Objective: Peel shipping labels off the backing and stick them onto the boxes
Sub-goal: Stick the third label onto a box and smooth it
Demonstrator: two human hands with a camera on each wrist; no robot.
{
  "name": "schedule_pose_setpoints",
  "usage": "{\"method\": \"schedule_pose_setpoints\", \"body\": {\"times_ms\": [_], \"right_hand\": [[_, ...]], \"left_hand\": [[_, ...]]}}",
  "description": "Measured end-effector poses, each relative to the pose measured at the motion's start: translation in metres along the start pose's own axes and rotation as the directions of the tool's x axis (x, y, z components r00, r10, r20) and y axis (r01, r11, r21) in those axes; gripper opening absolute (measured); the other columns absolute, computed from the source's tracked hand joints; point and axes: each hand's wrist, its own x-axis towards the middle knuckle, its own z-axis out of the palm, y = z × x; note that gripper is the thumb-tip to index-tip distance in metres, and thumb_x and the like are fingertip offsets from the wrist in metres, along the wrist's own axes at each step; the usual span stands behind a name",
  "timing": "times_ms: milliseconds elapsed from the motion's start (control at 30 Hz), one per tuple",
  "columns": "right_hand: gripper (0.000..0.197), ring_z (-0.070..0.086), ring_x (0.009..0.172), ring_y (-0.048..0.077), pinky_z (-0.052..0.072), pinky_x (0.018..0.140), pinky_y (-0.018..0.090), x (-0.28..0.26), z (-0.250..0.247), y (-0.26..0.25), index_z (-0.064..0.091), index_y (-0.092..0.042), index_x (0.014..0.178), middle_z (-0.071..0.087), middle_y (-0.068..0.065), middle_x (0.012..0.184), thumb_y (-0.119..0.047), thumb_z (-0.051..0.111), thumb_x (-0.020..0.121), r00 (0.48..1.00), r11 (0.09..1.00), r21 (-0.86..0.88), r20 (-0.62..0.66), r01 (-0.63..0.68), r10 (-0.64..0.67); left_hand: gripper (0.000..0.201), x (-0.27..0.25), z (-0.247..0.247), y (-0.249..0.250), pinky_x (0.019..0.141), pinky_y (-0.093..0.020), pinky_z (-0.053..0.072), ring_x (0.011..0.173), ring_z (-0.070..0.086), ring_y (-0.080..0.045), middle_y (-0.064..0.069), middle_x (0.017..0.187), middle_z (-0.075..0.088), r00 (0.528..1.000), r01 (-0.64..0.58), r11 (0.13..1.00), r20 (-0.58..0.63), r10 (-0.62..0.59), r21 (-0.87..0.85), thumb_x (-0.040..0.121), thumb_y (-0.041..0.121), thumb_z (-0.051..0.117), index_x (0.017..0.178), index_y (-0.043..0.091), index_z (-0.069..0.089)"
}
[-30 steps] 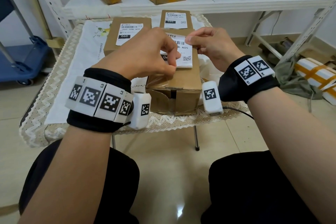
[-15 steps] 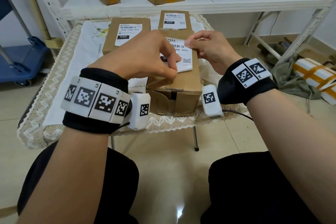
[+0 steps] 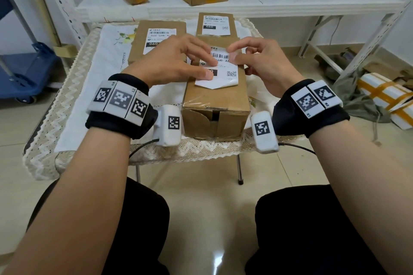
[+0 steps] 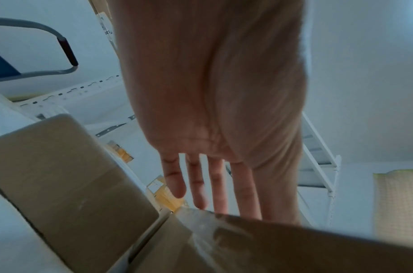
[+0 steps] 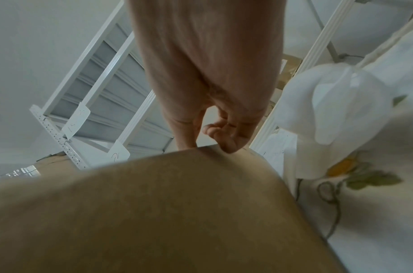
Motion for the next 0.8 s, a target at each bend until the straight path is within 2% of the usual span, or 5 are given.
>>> {"method": "schedule_pose_setpoints", "body": {"times_ms": [133,333,567,700,800], "right_hand": [[0.026,0.058,0.085,0.013,0.043,0.067,0.026,-0.009,-0.004,-0.003,0.080,-0.022,0.110,0.067,0.000,0.094,-0.024,0.084,0.084,0.989,0.996,-0.034,0.123,-0.079,0.082],[0.064,0.051,0.087,0.012,0.040,0.071,0.028,-0.013,-0.010,-0.006,0.057,-0.048,0.138,0.047,-0.002,0.094,-0.033,0.083,0.082,0.936,0.973,-0.158,0.286,-0.168,0.208],[0.099,0.055,0.108,0.018,0.043,0.112,0.047,-0.020,-0.014,-0.013,0.029,-0.053,0.155,0.053,-0.003,0.115,-0.038,0.079,0.070,0.867,0.956,-0.204,0.413,-0.210,0.278],[0.104,0.057,0.110,0.016,0.039,0.116,0.048,-0.019,-0.015,-0.012,0.024,-0.051,0.157,0.055,-0.005,0.117,-0.037,0.079,0.070,0.862,0.957,-0.198,0.424,-0.211,0.278],[0.101,0.053,0.108,0.021,0.044,0.110,0.043,-0.015,-0.015,-0.005,0.030,-0.051,0.155,0.055,-0.002,0.118,-0.041,0.083,0.069,0.869,0.962,-0.153,0.415,-0.225,0.269]], "left_hand": [[0.069,0.007,-0.001,-0.006,0.120,-0.047,0.034,0.149,0.030,-0.016,0.012,0.164,0.026,0.998,0.061,0.998,0.034,-0.060,-0.016,0.061,0.053,0.081,0.126,0.036,0.070],[0.104,0.013,0.000,-0.015,0.127,-0.048,0.017,0.157,0.011,-0.019,0.017,0.170,-0.001,0.971,0.155,0.984,0.170,-0.168,0.083,0.059,0.065,0.080,0.153,0.048,0.038],[0.122,0.016,0.004,-0.016,0.128,-0.044,0.008,0.157,0.003,-0.015,0.016,0.170,-0.009,0.954,0.161,0.967,0.218,-0.203,0.198,0.057,0.067,0.072,0.161,0.042,0.013],[0.121,0.016,0.003,-0.018,0.128,-0.041,0.009,0.157,0.004,-0.013,0.017,0.170,-0.006,0.958,0.158,0.969,0.210,-0.197,0.191,0.059,0.068,0.070,0.162,0.041,0.012],[0.111,0.017,0.002,-0.021,0.124,-0.037,0.016,0.155,0.015,-0.014,0.013,0.171,0.006,0.971,0.157,0.976,0.156,-0.181,0.151,0.062,0.068,0.069,0.160,0.041,0.024]]}}
